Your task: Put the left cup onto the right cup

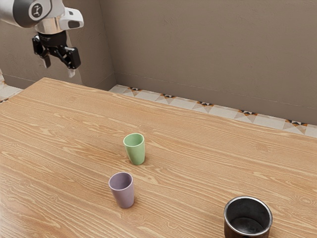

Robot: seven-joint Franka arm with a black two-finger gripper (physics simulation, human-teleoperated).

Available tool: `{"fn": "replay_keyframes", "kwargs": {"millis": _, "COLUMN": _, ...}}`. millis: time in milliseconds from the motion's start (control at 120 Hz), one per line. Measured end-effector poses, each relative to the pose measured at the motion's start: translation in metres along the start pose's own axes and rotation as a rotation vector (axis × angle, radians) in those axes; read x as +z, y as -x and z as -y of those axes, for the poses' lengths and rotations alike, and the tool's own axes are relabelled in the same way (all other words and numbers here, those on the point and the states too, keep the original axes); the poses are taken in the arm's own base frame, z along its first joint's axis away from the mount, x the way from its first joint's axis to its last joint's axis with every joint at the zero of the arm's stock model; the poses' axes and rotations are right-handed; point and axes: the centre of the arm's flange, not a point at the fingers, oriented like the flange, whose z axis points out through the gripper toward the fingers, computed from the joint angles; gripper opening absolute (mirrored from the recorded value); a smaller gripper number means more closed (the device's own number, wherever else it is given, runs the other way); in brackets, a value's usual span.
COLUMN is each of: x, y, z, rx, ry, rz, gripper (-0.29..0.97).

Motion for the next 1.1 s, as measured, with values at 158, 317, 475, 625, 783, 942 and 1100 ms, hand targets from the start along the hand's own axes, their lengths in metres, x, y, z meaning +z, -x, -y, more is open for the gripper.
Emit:
{"fn": "replay_keyframes", "kwargs": {"millis": 158, "x": 0.005, "y": -0.004, "z": 0.005, "rx": -0.012, "ry": 0.000, "rz": -0.001, "gripper": 0.68}}
{"fn": "replay_keyframes", "kwargs": {"millis": 317, "x": 0.030, "y": -0.024, "z": -0.001, "rx": -0.008, "ry": 0.011, "rz": 0.032, "gripper": 0.68}}
{"fn": "replay_keyframes", "kwargs": {"millis": 475, "x": 0.082, "y": -0.044, "z": -0.032, "rx": 0.020, "ry": 0.074, "rz": 0.108, "gripper": 0.68}}
{"fn": "replay_keyframes", "kwargs": {"millis": 625, "x": 0.129, "y": -0.059, "z": -0.065, "rx": 0.051, "ry": 0.117, "rz": 0.141, "gripper": 0.68}}
{"fn": "replay_keyframes", "kwargs": {"millis": 783, "x": 0.182, "y": -0.058, "z": -0.096, "rx": 0.080, "ry": 0.148, "rz": 0.188, "gripper": 0.68}}
{"fn": "replay_keyframes", "kwargs": {"millis": 942, "x": 0.219, "y": -0.054, "z": -0.117, "rx": 0.100, "ry": 0.161, "rz": 0.209, "gripper": 0.68}}
{"fn": "replay_keyframes", "kwargs": {"millis": 1100, "x": 0.240, "y": -0.061, "z": -0.138, "rx": 0.119, "ry": 0.171, "rz": 0.183, "gripper": 0.68}}
